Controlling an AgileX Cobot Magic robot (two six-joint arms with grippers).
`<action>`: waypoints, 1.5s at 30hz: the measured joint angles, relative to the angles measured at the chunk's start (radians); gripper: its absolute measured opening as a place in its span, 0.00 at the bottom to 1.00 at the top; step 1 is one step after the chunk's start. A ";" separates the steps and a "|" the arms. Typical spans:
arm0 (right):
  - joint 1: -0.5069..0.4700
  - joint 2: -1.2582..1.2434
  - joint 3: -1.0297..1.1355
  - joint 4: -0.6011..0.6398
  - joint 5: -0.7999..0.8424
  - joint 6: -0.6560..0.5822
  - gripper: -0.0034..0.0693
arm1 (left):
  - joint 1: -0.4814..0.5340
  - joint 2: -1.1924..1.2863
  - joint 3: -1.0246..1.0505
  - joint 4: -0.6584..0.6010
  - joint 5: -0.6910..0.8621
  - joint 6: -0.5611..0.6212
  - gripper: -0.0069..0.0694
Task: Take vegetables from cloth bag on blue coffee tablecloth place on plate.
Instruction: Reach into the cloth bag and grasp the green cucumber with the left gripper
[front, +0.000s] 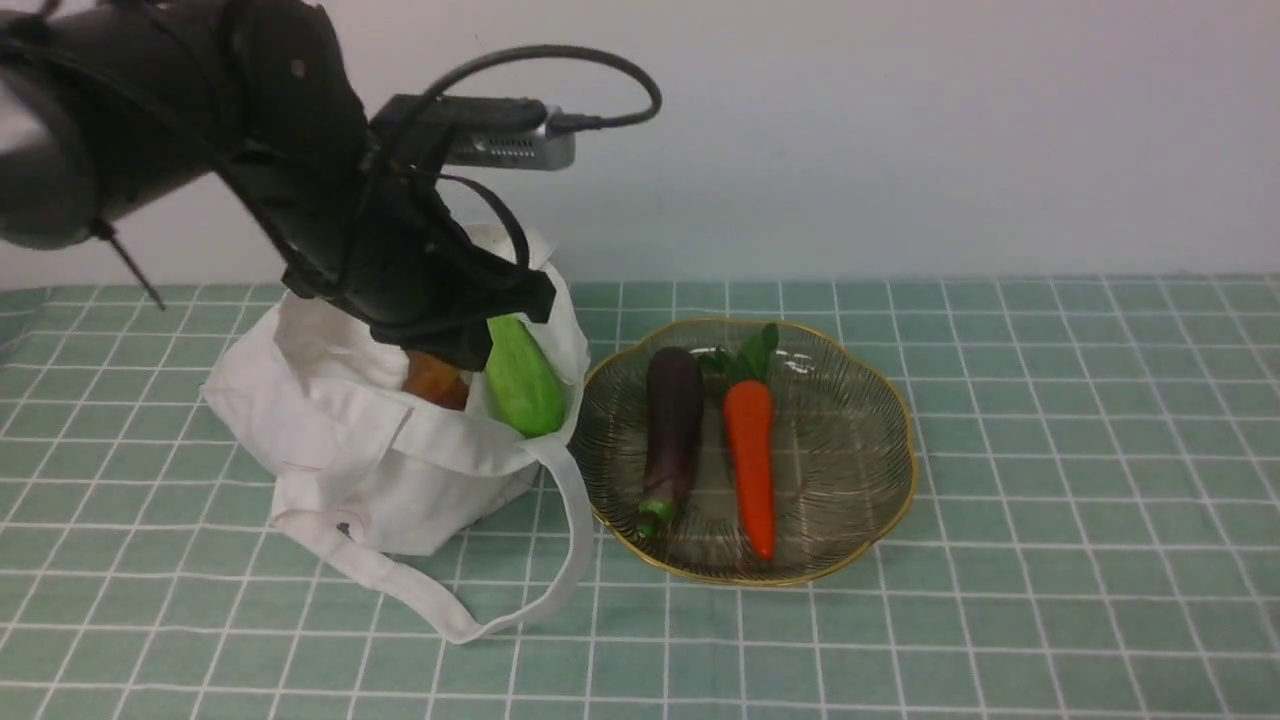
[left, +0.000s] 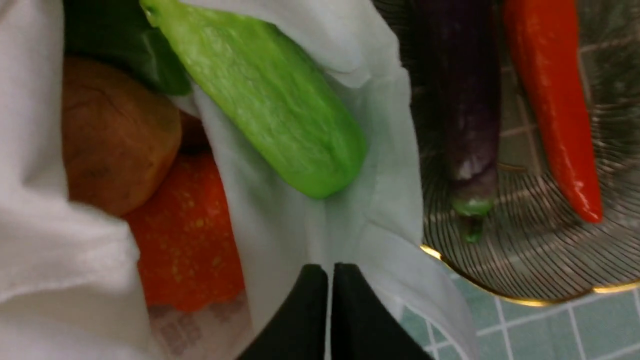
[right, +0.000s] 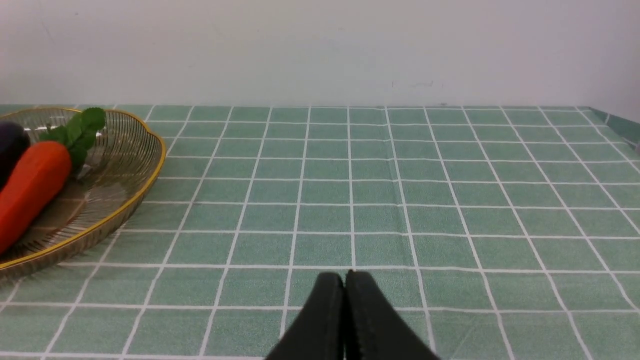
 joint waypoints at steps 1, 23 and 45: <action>0.000 0.000 0.000 0.000 0.000 0.000 0.03 | 0.000 0.028 -0.019 0.011 -0.001 -0.013 0.13; 0.000 0.000 0.000 0.000 0.000 0.000 0.03 | -0.001 0.254 -0.088 0.096 -0.192 -0.299 0.91; 0.000 0.000 0.000 0.000 0.000 0.000 0.03 | 0.000 0.022 -0.091 0.144 0.063 -0.245 0.64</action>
